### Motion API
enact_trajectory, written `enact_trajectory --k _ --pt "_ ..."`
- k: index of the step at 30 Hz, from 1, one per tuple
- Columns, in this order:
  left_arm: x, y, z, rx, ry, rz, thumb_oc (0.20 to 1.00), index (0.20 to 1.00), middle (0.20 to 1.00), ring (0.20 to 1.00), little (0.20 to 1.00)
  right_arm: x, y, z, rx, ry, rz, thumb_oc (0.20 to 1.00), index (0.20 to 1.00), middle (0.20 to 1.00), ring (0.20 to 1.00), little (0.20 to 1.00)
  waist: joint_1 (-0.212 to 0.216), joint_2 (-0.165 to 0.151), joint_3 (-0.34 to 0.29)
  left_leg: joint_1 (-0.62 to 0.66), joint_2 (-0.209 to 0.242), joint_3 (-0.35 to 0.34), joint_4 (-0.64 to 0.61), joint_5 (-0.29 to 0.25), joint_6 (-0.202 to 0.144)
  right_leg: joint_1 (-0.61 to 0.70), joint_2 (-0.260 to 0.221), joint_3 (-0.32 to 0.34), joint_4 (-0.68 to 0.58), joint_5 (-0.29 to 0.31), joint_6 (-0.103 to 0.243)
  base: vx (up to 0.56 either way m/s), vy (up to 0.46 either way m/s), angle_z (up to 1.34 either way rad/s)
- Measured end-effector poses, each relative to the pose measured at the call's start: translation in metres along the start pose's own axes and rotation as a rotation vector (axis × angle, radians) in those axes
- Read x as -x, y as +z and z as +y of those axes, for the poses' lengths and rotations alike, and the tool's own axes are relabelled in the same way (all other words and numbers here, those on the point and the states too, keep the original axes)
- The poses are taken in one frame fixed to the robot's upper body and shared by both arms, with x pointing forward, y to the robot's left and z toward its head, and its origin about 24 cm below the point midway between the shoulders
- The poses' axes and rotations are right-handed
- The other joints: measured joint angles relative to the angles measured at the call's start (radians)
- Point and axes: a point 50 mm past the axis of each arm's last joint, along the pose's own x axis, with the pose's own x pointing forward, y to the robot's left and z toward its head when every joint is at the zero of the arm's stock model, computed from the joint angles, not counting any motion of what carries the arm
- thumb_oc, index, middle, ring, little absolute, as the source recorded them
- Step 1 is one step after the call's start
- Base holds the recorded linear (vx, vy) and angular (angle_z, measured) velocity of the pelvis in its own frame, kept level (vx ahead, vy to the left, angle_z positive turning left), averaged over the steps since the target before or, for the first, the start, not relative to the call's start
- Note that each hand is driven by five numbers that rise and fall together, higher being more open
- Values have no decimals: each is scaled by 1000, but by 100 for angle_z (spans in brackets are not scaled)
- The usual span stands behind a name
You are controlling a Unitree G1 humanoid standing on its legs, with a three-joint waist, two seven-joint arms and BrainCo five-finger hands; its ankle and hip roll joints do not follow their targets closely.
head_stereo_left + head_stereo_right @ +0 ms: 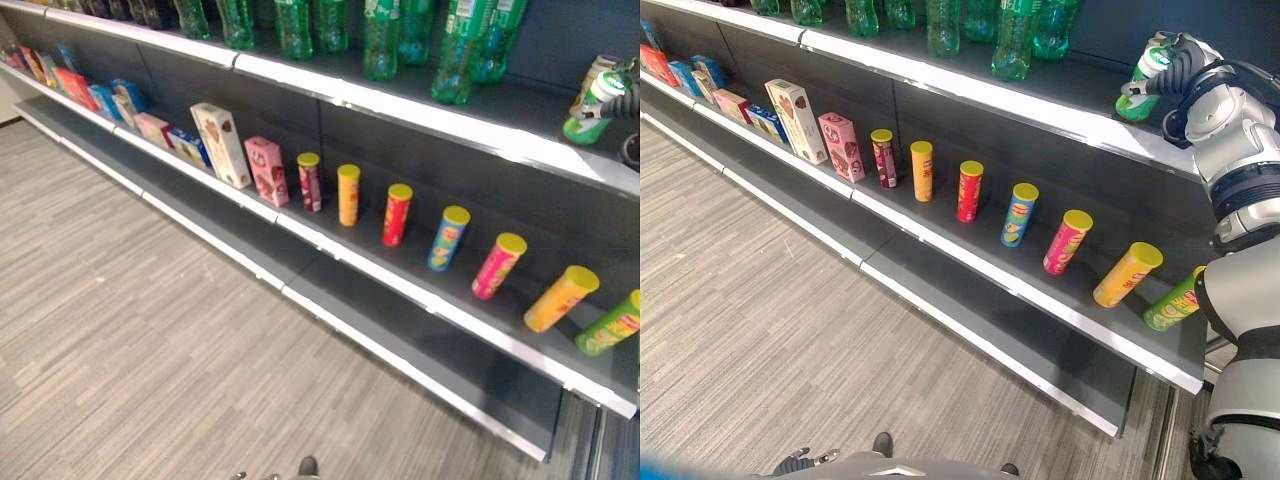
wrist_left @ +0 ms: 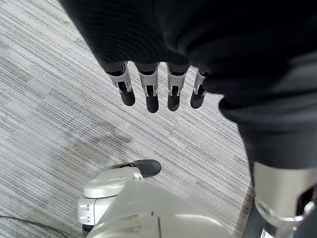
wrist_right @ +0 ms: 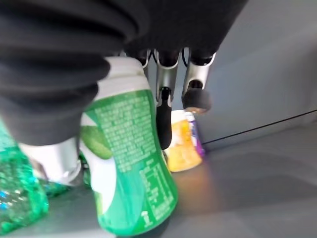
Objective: Put the goods on the table back onto the shelves and tidy them up.
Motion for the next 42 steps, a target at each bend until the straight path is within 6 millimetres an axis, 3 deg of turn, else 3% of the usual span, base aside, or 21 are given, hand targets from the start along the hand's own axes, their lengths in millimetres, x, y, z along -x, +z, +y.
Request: enact_trajectory --k 38,42 --pt "1 -2 -1 -8 -6 5 1000 1000 1000 1000 1000 -1 2 9 28 19 -3 200 200 200 200 200 3 3 -8 -2 0 -11 0 2 2 4 0 -11 0 0 0 0 0 0" --pt "1 -3 -1 -8 -6 6 1000 1000 1000 1000 1000 0 -6 9 33 19 33 200 200 200 200 200 5 4 -16 -3 -1 -15 0 2 2 6 0 -15 -1 -1 0 9 -7 3"
